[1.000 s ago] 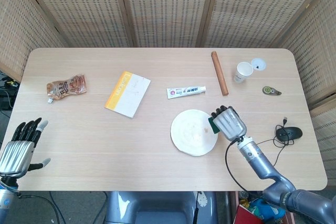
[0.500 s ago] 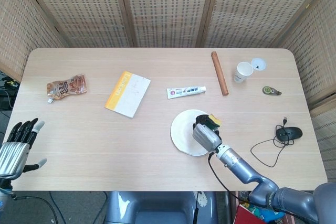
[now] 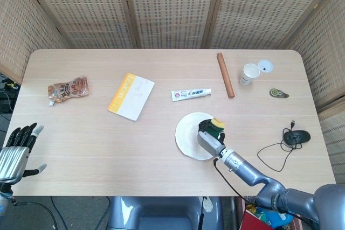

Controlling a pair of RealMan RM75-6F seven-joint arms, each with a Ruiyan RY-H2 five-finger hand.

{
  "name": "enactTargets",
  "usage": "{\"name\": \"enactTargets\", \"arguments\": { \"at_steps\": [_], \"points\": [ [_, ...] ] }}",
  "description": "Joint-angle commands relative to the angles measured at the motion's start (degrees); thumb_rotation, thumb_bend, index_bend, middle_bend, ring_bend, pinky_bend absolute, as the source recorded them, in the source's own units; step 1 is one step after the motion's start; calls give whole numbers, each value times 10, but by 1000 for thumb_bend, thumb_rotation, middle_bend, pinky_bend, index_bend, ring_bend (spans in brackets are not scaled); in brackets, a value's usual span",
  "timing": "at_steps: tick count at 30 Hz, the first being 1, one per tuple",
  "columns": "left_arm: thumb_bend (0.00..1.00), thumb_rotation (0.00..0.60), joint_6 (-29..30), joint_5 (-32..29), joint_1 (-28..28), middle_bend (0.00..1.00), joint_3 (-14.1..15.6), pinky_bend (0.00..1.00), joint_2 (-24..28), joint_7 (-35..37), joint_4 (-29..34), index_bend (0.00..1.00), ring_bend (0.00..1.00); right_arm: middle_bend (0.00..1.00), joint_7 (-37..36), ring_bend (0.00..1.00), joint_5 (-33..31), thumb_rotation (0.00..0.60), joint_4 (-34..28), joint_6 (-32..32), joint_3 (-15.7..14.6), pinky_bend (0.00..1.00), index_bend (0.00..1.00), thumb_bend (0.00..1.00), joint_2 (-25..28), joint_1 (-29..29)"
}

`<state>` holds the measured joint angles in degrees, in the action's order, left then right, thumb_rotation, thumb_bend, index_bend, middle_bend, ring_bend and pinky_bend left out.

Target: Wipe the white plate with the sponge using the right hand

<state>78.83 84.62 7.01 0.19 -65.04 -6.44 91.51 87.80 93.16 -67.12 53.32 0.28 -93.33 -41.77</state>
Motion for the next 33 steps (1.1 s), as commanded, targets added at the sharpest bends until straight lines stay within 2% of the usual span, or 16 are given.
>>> {"name": "enactTargets", "arguments": {
  "at_steps": [1,14,18,24,33],
  "points": [
    [0,600,-4,-5,2,0,-1,0,1,-6,5,0,0,560,7,479,-3,600,12,-4,-3,853,460,339,-7,2],
    [0,600,-5,-13,4,0,-5,0,-1,-30,15,0,0,577,22,492,-2,600,48,-6,-12,864,477,343,-41,6],
    [0,600,6,5,6,0,-4,0,-8,-49,4,0,0,579,25,492,-3,600,60,-12,-15,864,479,345,-52,7],
    [0,600,8,53,17,0,9,0,-7,-12,-20,0,0,582,28,492,-6,600,87,-15,-21,864,482,346,-71,12],
    [0,600,6,88,28,0,22,0,-5,35,-41,0,0,590,32,492,-1,600,101,-15,-25,864,488,348,-84,14]
  ]
}}
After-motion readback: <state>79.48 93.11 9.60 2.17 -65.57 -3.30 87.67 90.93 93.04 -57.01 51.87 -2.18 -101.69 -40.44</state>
